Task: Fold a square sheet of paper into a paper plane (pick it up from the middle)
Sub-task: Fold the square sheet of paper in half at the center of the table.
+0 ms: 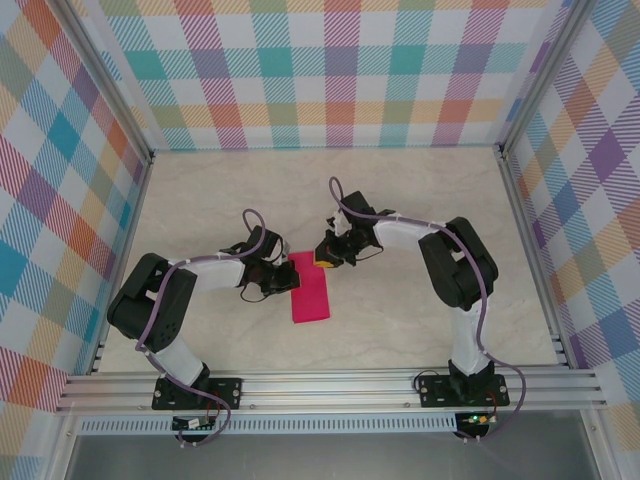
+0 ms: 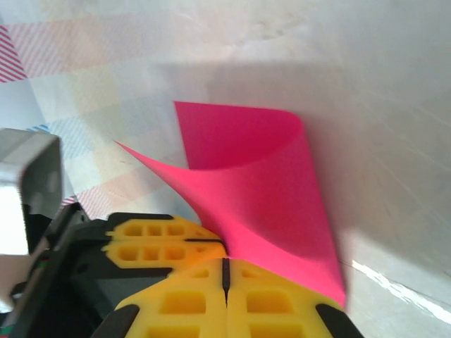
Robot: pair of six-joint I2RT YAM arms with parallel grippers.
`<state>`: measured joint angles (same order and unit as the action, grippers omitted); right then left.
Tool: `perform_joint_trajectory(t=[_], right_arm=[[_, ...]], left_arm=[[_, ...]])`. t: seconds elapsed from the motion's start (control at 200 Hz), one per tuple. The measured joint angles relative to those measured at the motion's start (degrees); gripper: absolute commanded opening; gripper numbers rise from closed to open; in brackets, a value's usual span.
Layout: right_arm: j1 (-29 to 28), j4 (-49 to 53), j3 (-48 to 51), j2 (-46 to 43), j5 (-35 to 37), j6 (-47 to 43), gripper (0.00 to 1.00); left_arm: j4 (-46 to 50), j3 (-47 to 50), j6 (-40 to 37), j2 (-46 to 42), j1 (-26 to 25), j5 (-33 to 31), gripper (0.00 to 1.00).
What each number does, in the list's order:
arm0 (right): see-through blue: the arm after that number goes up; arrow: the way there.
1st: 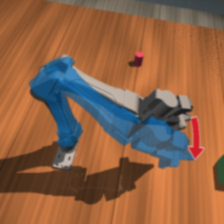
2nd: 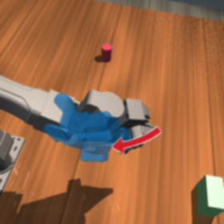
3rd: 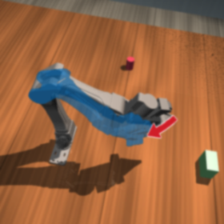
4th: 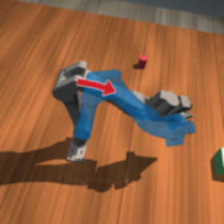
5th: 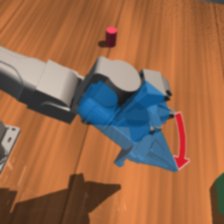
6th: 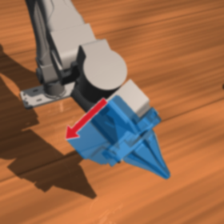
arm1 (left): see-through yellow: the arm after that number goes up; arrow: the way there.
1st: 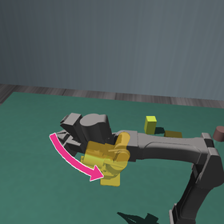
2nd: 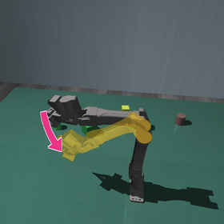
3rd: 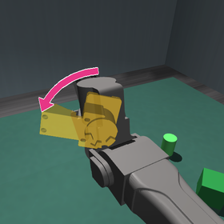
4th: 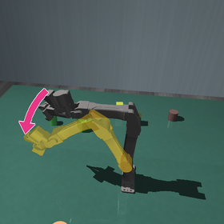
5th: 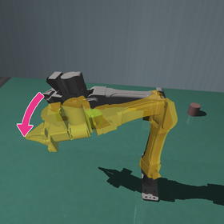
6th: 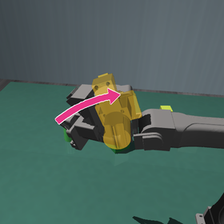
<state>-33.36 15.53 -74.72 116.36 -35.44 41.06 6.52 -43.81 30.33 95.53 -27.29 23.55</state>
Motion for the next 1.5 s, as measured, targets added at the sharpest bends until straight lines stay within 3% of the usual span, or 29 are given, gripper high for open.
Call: perform_joint_trajectory(t=[1.085, 1.5], right_arm=[[2.6, -0.3, -6.7, 9.2, -0.4, -0.2, 0.07], [2.9, 4.4, -10.6, 9.5, 2.0, -1.9, 0.07]], left_arm=[[-0.5, 0.2, 0.0, 0.0, 0.0, 0.0, 0.0], [-0.4, 0.2, 0.0, 0.0, 0.0, 0.0, 0.0]])
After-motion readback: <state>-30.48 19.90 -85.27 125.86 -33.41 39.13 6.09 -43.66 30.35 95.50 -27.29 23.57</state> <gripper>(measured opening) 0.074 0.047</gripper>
